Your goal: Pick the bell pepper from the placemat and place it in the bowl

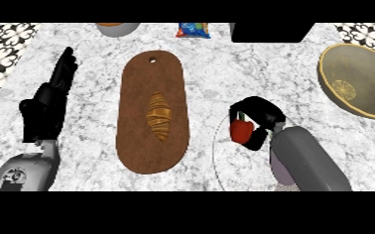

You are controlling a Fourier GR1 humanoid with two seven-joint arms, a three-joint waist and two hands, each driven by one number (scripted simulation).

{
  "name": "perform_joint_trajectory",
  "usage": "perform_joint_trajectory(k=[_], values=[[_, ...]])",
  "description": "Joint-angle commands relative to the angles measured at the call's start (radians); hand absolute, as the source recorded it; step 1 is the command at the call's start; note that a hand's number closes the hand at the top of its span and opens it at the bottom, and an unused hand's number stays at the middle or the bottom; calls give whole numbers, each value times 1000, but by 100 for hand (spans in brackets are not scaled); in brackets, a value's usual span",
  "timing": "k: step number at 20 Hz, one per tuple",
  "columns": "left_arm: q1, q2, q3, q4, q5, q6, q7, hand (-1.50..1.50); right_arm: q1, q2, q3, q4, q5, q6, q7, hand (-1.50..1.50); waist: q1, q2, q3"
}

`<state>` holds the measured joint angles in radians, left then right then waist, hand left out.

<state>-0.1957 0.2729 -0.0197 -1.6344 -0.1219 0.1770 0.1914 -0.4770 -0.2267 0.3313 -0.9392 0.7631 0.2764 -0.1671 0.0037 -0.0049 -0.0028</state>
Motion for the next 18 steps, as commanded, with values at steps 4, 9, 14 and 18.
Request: perform_joint_trajectory(k=[4,9,14,18], values=[[-4,-6,46,-10,-1,-35,10,0,36,-41,-54,-70,19,7,-106,150,-3,4,3],[45,7,72,4,6,-16,-13,0,449,-54,231,-492,128,-56,-90,150,-58,-15,1],[43,22,86,3,17,-33,-9,0,710,-149,238,-868,58,-61,-55,150,-77,-12,0],[64,16,84,-28,12,-24,2,0,859,-191,133,-1105,-92,-105,-100,150,-71,-11,1]])
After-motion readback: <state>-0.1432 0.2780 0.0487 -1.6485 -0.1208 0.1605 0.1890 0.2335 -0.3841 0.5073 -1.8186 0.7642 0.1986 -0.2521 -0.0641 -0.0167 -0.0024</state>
